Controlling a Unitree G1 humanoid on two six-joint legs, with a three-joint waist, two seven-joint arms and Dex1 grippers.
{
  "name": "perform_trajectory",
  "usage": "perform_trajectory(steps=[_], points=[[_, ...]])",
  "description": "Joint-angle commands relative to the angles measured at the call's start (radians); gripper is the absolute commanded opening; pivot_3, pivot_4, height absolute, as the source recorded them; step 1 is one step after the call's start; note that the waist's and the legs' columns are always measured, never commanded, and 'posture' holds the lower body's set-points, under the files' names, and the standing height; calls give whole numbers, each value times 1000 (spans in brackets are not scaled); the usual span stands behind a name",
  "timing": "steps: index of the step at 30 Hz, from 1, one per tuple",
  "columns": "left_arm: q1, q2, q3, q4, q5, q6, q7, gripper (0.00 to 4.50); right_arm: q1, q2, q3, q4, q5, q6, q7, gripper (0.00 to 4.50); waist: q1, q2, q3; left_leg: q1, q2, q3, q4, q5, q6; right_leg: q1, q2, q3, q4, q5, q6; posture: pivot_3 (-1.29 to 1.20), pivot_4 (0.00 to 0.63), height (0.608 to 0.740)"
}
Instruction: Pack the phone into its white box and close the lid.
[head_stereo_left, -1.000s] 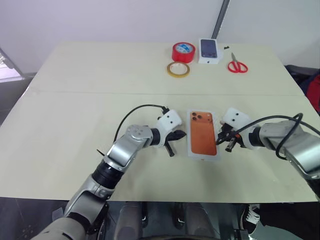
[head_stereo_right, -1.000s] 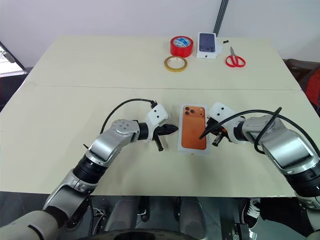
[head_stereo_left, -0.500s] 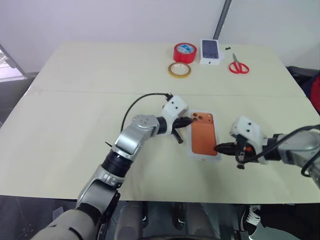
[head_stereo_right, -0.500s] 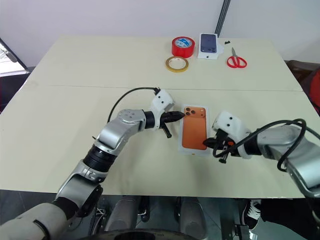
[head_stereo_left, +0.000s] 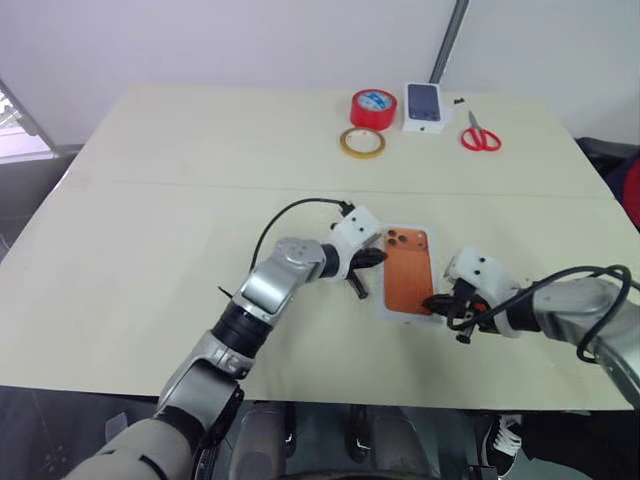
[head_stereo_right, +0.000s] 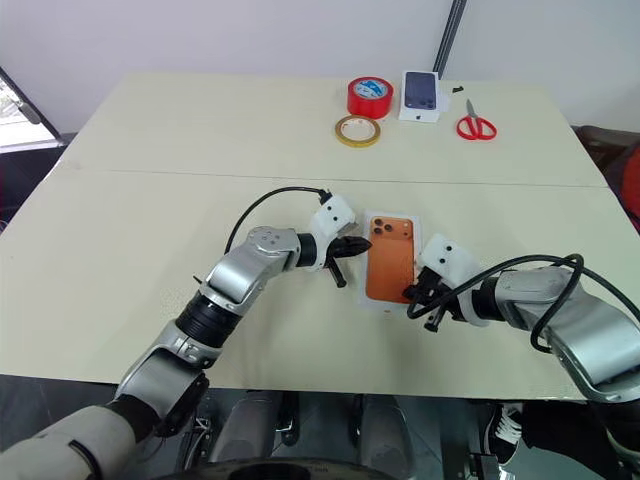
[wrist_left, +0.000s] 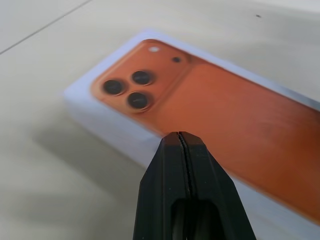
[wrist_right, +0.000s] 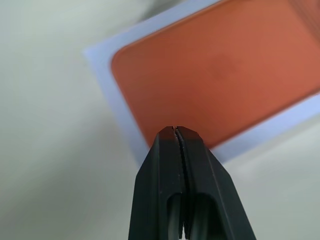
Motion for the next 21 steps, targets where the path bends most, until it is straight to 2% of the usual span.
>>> perform_trajectory(steps=[1,7,10,13,15,21], points=[[38,73,151,-134,-37,-21,37,0,-63,34,-99,95,-46,-167,-10,49,-5,0,0,0,0,0,0,0,0,0,0,0,0,0,0,0,150,736],[177,237,314,-315,-64,-20,56,0,-167,83,-163,321,-60,-339,31,49,-21,1,0,3,0,1,-2,0,0,1,1,0,2,1,4,0,150,736],[323,334,498,-433,-137,2,42,0,-248,117,-185,482,-62,-400,43,49,-27,1,0,3,0,1,-2,0,0,1,0,0,2,1,3,0,150,736],[418,365,618,-495,-191,33,76,0,-299,118,-185,644,-73,-467,101,49,-25,1,0,4,0,2,-2,0,0,1,1,0,2,1,2,0,150,736],[480,388,654,-527,-191,40,90,0,-329,116,-176,723,-86,-498,131,49,-21,1,0,4,0,2,-2,0,-1,2,0,0,2,0,1,0,150,736],[602,412,722,-581,-201,47,127,0,-340,127,-158,781,-78,-537,237,49,-24,1,0,4,0,2,-2,0,-1,3,-1,0,0,0,1,0,150,736]])
